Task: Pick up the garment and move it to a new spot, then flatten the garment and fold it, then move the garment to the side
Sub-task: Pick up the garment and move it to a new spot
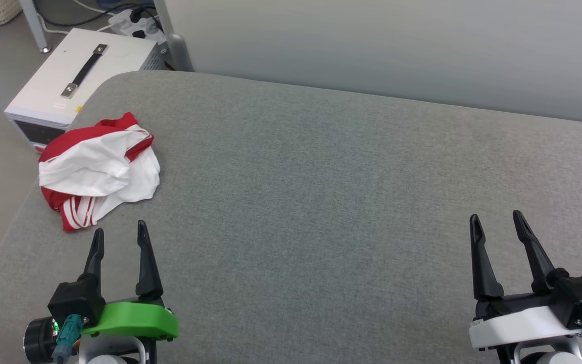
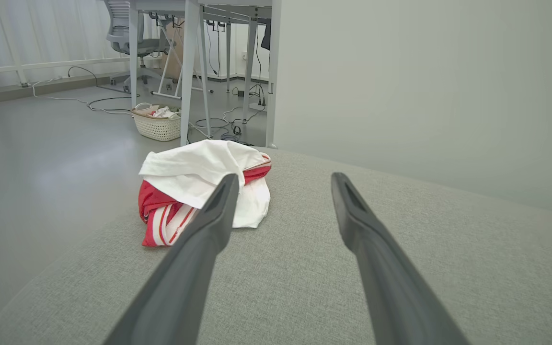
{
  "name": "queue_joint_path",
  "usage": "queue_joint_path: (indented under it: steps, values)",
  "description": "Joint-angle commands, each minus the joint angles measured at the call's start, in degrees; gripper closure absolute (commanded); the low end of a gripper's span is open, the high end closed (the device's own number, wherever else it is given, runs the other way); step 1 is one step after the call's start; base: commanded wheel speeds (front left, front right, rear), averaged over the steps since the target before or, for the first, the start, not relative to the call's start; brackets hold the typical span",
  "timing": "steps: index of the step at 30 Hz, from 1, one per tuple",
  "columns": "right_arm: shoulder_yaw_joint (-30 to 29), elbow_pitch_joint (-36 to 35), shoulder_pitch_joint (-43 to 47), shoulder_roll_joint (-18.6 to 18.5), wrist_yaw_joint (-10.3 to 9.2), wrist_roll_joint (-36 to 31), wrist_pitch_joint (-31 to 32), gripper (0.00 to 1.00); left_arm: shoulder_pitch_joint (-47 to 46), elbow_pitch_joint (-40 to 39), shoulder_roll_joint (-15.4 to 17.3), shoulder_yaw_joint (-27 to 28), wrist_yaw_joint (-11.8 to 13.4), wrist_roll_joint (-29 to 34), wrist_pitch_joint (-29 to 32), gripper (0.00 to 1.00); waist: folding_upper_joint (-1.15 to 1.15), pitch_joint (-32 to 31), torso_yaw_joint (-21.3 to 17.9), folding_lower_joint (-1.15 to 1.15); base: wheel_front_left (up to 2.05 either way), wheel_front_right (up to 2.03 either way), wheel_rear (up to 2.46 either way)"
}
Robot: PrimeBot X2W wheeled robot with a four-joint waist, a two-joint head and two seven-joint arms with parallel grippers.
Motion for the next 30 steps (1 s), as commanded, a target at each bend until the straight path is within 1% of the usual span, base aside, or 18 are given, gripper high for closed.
queue_joint_path:
  steps: [1,12,16,23,28,30]
  values:
    - [0.20,-0.18,-0.17,-0.06,0.20,-0.32,-0.52,0.00,-0.67,-0.12,-0.14,0.09,0.26,-0.21,-0.33,0.00,0.00,0.71,3.22,0.00,0.00,0.00,0.00]
    - [0.54,-0.33,-0.48,-0.06,0.20,-0.86,-0.52,0.00,-0.84,0.07,-0.14,0.62,0.28,-1.41,-0.33,0.00,0.00,1.60,9.80,0.00,0.00,0.00,0.00]
    - [0.47,-0.29,-0.56,-0.06,0.20,-1.00,-0.52,0.00,-0.68,0.13,-0.14,0.88,0.37,-1.77,-0.33,0.00,0.00,1.60,11.40,0.00,0.00,0.00,0.00]
    - [0.81,-0.12,-0.76,-0.06,0.20,-0.95,-0.52,0.00,-0.51,0.17,-0.14,1.37,0.59,-2.29,-0.33,0.00,0.00,1.65,12.33,0.00,0.00,0.00,0.00]
    - [1.17,-0.02,-0.82,-0.06,0.20,-0.95,-0.52,0.00,-0.47,0.17,-0.14,1.86,0.58,-2.77,-0.33,0.00,0.00,1.77,11.56,0.00,0.00,0.00,0.00]
    - [1.37,-0.04,-0.93,-0.06,0.20,-1.01,-0.52,0.00,-0.96,0.07,-0.14,3.26,0.55,-3.97,-0.33,0.00,0.00,1.93,10.89,0.00,0.00,0.00,0.00]
